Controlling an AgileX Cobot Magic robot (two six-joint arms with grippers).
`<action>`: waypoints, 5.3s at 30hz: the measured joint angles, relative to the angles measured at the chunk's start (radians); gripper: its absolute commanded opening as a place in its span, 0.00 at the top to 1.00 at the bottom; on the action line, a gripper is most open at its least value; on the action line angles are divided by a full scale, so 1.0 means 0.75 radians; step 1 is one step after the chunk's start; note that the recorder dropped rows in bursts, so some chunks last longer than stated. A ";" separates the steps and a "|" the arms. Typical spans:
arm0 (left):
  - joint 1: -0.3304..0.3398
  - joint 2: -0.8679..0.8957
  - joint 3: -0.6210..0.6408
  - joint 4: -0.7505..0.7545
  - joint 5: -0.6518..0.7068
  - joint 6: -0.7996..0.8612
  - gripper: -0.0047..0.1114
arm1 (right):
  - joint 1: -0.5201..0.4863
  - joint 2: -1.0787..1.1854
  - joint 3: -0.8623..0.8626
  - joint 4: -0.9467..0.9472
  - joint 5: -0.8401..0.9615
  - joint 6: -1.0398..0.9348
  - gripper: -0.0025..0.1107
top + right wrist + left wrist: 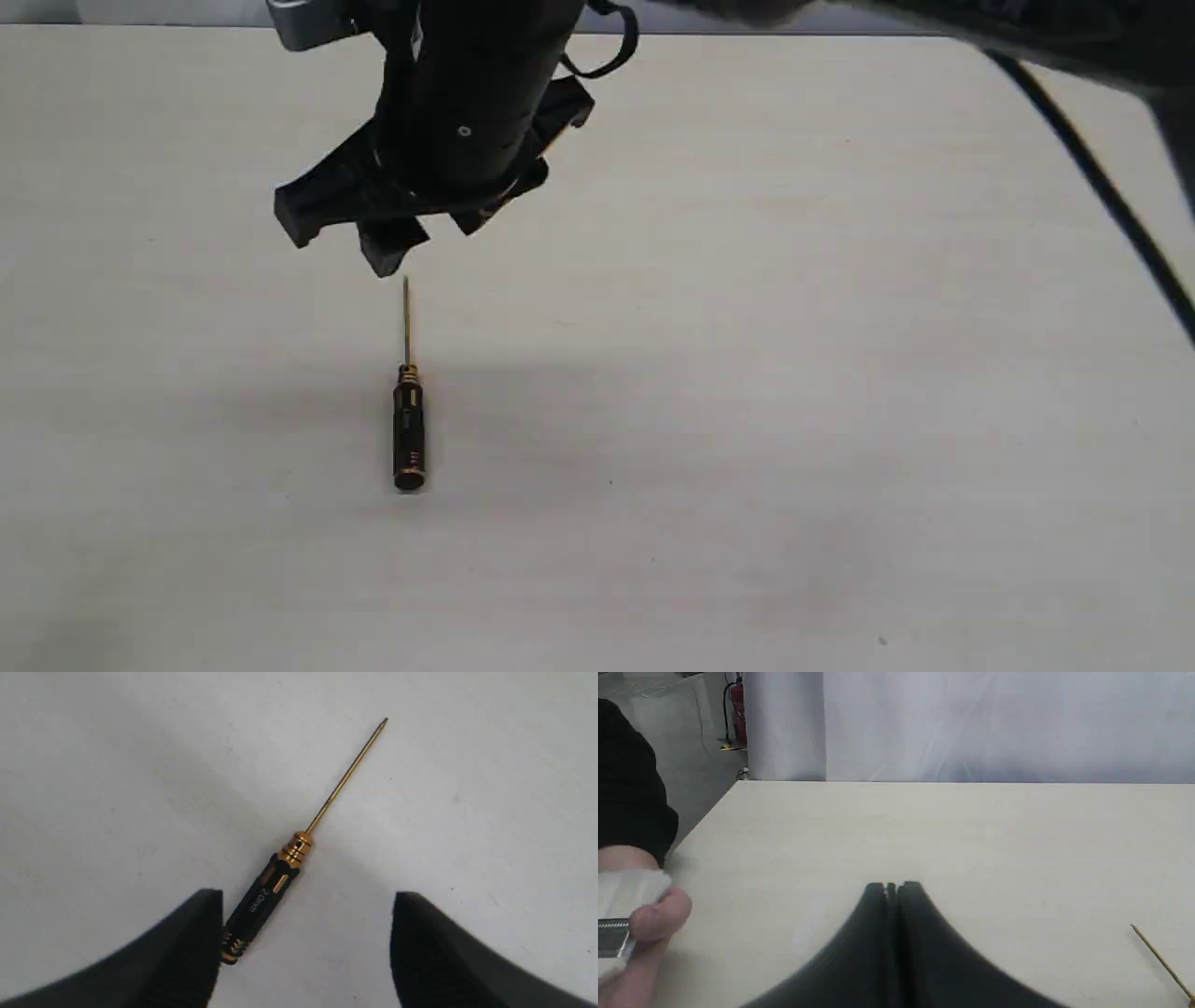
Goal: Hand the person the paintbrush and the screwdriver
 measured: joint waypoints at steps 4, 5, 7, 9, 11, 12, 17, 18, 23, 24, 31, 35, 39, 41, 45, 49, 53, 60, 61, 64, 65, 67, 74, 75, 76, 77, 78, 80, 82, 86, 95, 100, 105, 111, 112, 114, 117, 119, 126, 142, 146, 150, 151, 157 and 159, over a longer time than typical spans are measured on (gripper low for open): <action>0.000 0.000 0.000 0.000 0.000 0.000 0.96 | 0.000 0.083 0.000 0.009 -0.012 0.041 0.48; 0.000 0.000 0.000 0.000 0.000 0.000 0.96 | 0.000 0.107 0.000 0.016 -0.014 0.048 0.48; 0.000 0.000 0.000 0.000 0.000 0.000 0.96 | 0.000 0.153 0.000 0.048 -0.018 0.059 0.48; 0.000 0.000 0.000 0.000 0.000 0.000 0.96 | 0.000 0.195 0.000 0.075 -0.026 0.064 0.48; 0.000 0.000 0.000 0.000 0.000 0.000 0.96 | 0.008 0.236 0.000 0.075 -0.038 0.067 0.48; 0.000 0.000 0.000 0.000 0.000 0.000 0.96 | 0.014 0.253 0.003 0.075 -0.051 0.069 0.48; 0.000 0.000 0.000 0.000 0.000 0.000 0.96 | 0.058 0.305 0.004 0.075 -0.115 0.069 0.49; 0.000 0.000 0.000 0.000 0.000 0.000 0.96 | 0.067 0.314 0.004 0.075 -0.133 0.069 0.49; 0.000 0.000 0.000 0.000 0.000 0.000 0.96 | 0.093 0.357 0.004 0.077 -0.190 0.129 0.62; 0.000 0.000 0.000 0.000 0.000 0.000 0.96 | 0.093 0.362 0.004 0.077 -0.193 0.140 0.65; 0.000 0.000 0.000 0.000 0.000 0.000 0.96 | 0.093 0.376 -0.012 0.060 -0.191 0.149 0.85; 0.000 0.000 0.000 0.000 0.000 0.000 0.96 | 0.093 0.378 -0.037 0.036 -0.111 0.126 0.94; 0.000 0.000 0.000 0.000 0.000 0.000 0.96 | 0.102 0.363 -0.048 0.044 0.020 0.044 0.94; 0.000 0.000 0.000 0.000 0.000 0.000 0.96 | 0.125 0.332 -0.045 0.070 0.052 -0.012 0.94; 0.000 0.000 0.000 0.000 0.000 0.000 0.96 | 0.209 0.179 -0.045 0.105 0.033 -0.086 0.94; 0.000 0.000 0.000 0.000 0.000 0.000 0.96 | 0.267 0.023 -0.057 0.090 -0.042 -0.107 0.94; 0.000 0.000 0.000 0.000 0.000 0.000 0.96 | 0.280 -0.069 -0.143 0.023 -0.099 -0.109 0.94; 0.000 0.000 0.000 0.000 0.000 0.000 0.96 | 0.275 -0.027 -0.322 -0.165 -0.168 -0.097 0.94; 0.000 0.000 0.000 0.000 0.000 0.000 0.96 | 0.269 -0.005 -0.338 -0.169 -0.177 -0.097 0.94; 0.000 0.000 0.000 0.000 0.000 0.000 0.96 | 0.235 0.069 -0.353 -0.181 -0.213 -0.097 0.91; 0.000 0.000 0.000 0.000 0.000 0.000 0.96 | 0.219 0.099 -0.353 -0.181 -0.229 -0.097 0.87; 0.000 0.000 0.000 0.000 0.000 0.000 0.96 | 0.192 0.149 -0.353 -0.179 -0.260 -0.092 0.77; 0.000 0.000 0.000 0.000 0.000 0.000 0.96 | 0.140 0.222 -0.353 -0.140 -0.293 -0.094 0.61; 0.000 0.000 0.000 0.000 0.000 0.000 0.96 | 0.140 0.212 -0.353 -0.140 -0.288 -0.094 0.69; 0.000 0.000 0.000 0.000 0.000 0.000 0.96 | 0.140 0.198 -0.353 -0.145 -0.284 -0.094 0.78; 0.000 0.000 0.000 0.000 0.000 0.000 0.96 | 0.140 0.178 -0.353 -0.158 -0.278 -0.094 0.85; 0.000 0.000 0.000 0.000 0.000 0.000 0.96 | 0.140 0.152 -0.353 -0.172 -0.272 -0.094 0.95; 0.000 0.000 0.000 0.000 0.000 0.000 0.96 | 0.137 0.091 -0.353 -0.207 -0.260 -0.094 0.94; 0.000 0.000 0.000 0.000 0.000 0.000 0.96 | 0.125 0.002 -0.353 -0.240 -0.243 -0.094 0.94; 0.000 0.000 0.000 0.000 0.000 0.000 0.96 | 0.063 -0.198 -0.344 -0.260 -0.174 -0.081 0.94; 0.000 0.000 0.000 0.000 0.000 0.000 0.96 | -0.002 -0.680 -0.139 -0.283 0.067 -0.061 0.94; 0.000 0.000 0.000 0.000 0.000 0.000 0.96 | -0.002 -0.880 -0.113 -0.233 0.129 -0.058 0.94; 0.000 0.000 0.000 0.000 0.000 0.000 0.96 | -0.002 -1.020 -0.111 -0.231 0.127 -0.097 0.94; 0.000 0.000 0.000 0.000 0.000 0.000 0.96 | -0.037 -1.181 -0.024 -0.254 0.069 -0.132 0.94; 0.000 0.000 0.000 0.000 0.000 0.000 0.96 | -0.065 -1.225 0.020 -0.243 0.041 -0.134 0.94; 0.000 0.000 0.000 0.000 0.000 0.000 0.96 | -0.160 -1.331 0.170 -0.231 -0.053 -0.140 0.94; 0.000 0.000 0.000 0.000 0.000 0.000 0.96 | -0.335 -1.492 0.460 -0.203 -0.261 -0.140 0.94; 0.000 0.000 0.000 0.000 0.000 0.000 0.96 | -0.463 -1.622 0.681 -0.179 -0.432 -0.152 0.94; 0.000 0.000 0.000 0.000 0.000 0.000 0.96 | -0.803 -2.015 1.515 -0.133 -1.092 -0.218 0.94; 0.000 0.000 0.000 0.000 0.000 0.000 0.96 | -1.131 -2.411 2.206 -0.133 -1.517 -0.224 0.94; 0.000 0.000 0.000 0.000 0.000 0.000 0.96 | -1.149 -2.474 2.268 -0.130 -1.506 -0.211 0.94; 0.000 0.000 0.000 0.000 0.000 0.000 0.96 | -1.149 -2.531 2.336 -0.130 -1.500 -0.203 0.94; 0.000 0.000 0.000 0.000 0.000 0.000 0.96 | -1.149 -2.542 2.352 -0.130 -1.500 -0.200 0.94; 0.000 0.000 0.000 0.000 0.000 0.000 0.96 | -1.149 -2.554 2.381 -0.130 -1.488 -0.188 0.94; 0.000 0.000 0.000 0.000 0.000 0.000 0.96 | -1.149 -2.554 2.381 -0.130 -1.481 -0.186 0.94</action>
